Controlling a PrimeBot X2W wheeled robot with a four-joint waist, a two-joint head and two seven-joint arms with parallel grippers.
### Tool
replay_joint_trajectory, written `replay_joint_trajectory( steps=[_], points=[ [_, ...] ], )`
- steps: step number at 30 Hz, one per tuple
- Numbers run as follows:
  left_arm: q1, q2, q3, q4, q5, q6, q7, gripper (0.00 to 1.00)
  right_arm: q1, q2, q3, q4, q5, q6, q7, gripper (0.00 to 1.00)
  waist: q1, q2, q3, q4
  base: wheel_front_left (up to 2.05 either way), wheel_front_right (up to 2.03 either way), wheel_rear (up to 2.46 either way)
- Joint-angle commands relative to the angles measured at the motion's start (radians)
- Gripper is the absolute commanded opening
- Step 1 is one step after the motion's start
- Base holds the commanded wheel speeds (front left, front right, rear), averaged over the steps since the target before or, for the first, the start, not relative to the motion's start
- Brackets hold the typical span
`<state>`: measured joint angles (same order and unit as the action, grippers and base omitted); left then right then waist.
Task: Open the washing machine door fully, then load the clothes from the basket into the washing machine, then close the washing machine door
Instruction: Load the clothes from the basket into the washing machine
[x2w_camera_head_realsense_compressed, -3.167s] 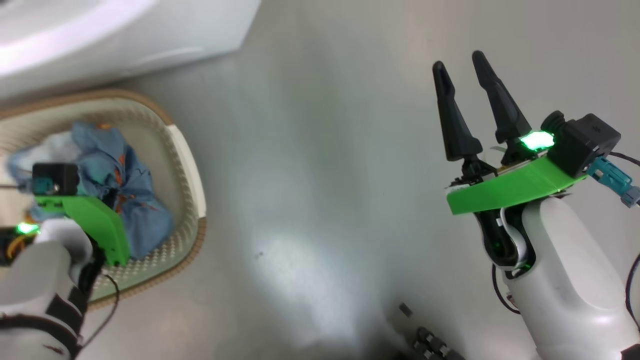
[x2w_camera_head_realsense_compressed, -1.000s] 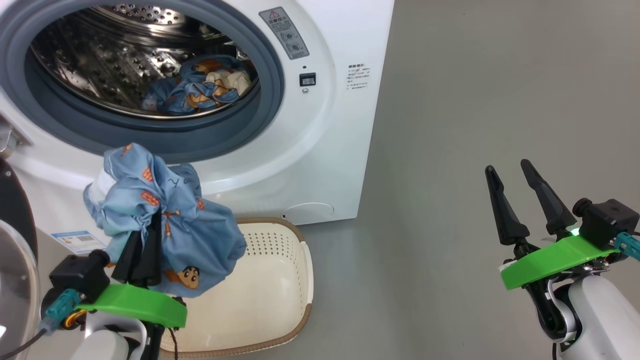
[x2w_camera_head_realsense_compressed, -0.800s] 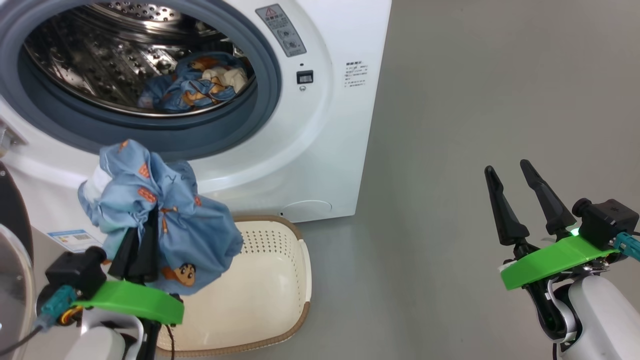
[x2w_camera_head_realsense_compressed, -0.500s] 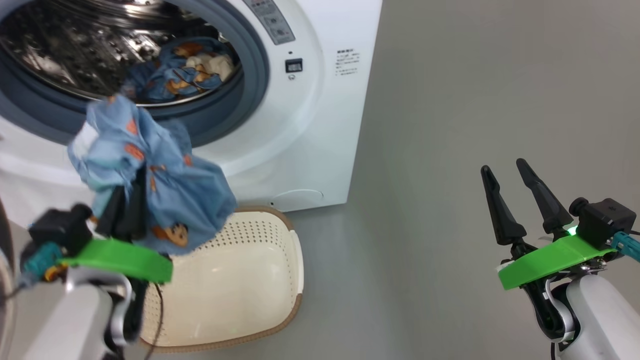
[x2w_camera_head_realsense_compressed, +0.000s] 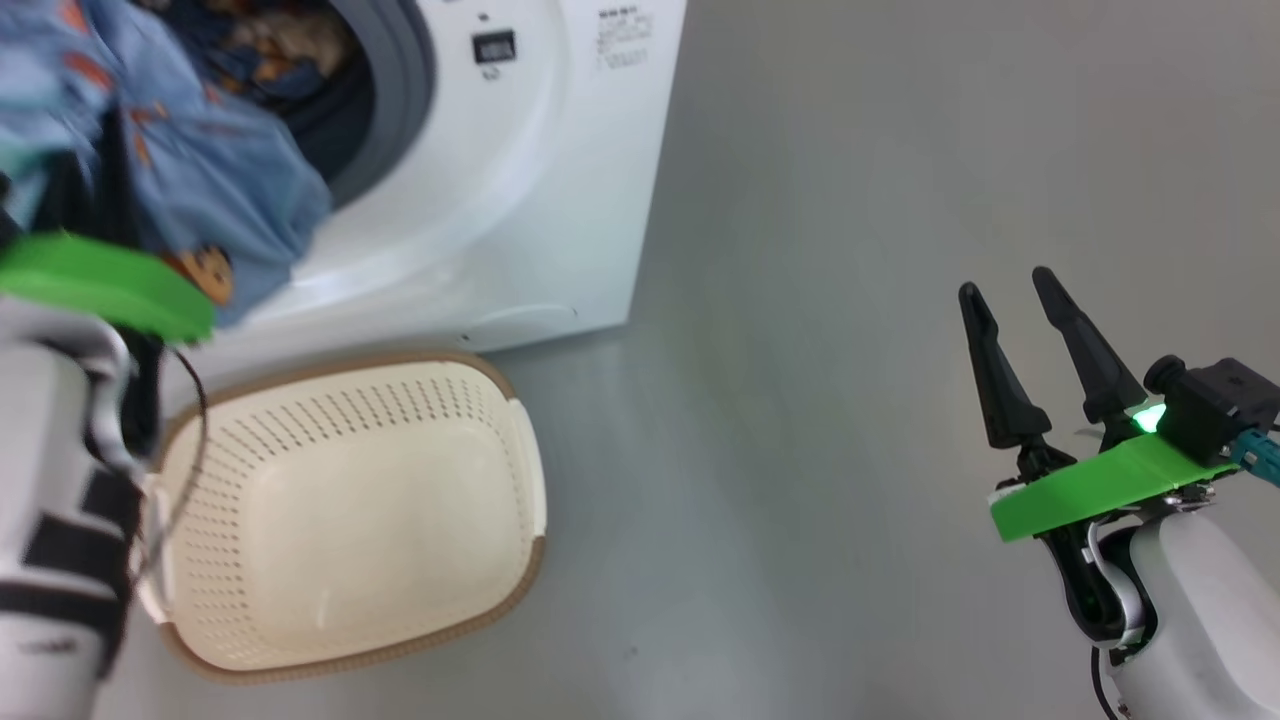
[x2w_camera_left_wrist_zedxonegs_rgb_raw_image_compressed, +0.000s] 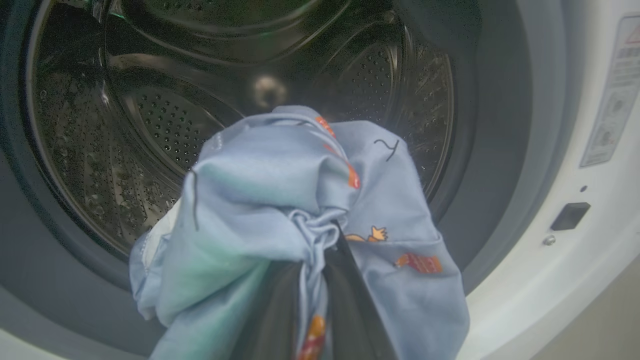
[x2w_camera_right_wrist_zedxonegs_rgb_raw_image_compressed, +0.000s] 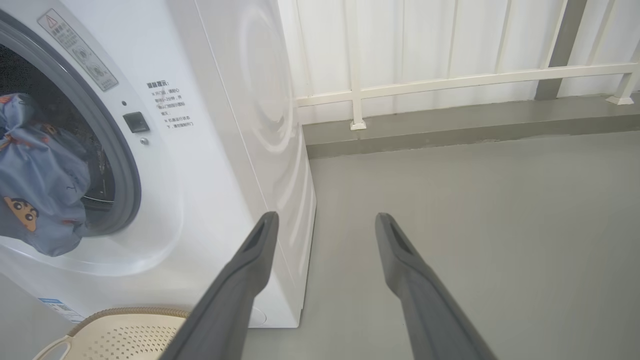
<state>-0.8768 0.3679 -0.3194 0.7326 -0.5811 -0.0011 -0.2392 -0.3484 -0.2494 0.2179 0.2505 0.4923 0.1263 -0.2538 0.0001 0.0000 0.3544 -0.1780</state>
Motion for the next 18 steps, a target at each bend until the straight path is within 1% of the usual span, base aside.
replay_joint_trajectory(
  steps=[1,3,10,14,18],
  points=[
    [-0.085,0.056,0.036,0.025,0.012,-0.007,-0.014,0.0,-0.016,-0.002,0.009,-0.03,-0.006,0.004,-0.008,1.0,-0.0001,0.0,0.106,-0.062,0.0,0.0,0.0],
    [-0.116,0.063,0.036,0.052,0.018,-0.012,-0.015,0.0,-0.02,0.001,0.01,-0.035,-0.008,0.004,-0.008,1.0,-0.0001,0.0,0.126,-0.071,0.0,0.0,0.0],
    [-0.308,0.092,0.036,0.174,0.055,-0.026,-0.02,0.0,-0.028,0.041,0.007,-0.055,-0.016,0.004,-0.008,1.0,-0.0001,0.0,0.259,-0.127,0.0,0.0,0.0],
    [-0.41,0.127,0.03,0.22,0.081,-0.033,-0.021,0.0,-0.036,0.057,-0.002,-0.069,-0.022,0.004,-0.008,1.0,-0.0001,0.0,0.322,-0.155,0.0,0.0,0.0],
    [-0.519,0.173,0.031,0.235,0.106,-0.045,-0.022,0.0,-0.041,0.075,-0.007,-0.084,-0.026,0.004,-0.008,1.0,-0.0001,0.0,0.373,-0.175,0.0,0.0,0.0]
  ],
)
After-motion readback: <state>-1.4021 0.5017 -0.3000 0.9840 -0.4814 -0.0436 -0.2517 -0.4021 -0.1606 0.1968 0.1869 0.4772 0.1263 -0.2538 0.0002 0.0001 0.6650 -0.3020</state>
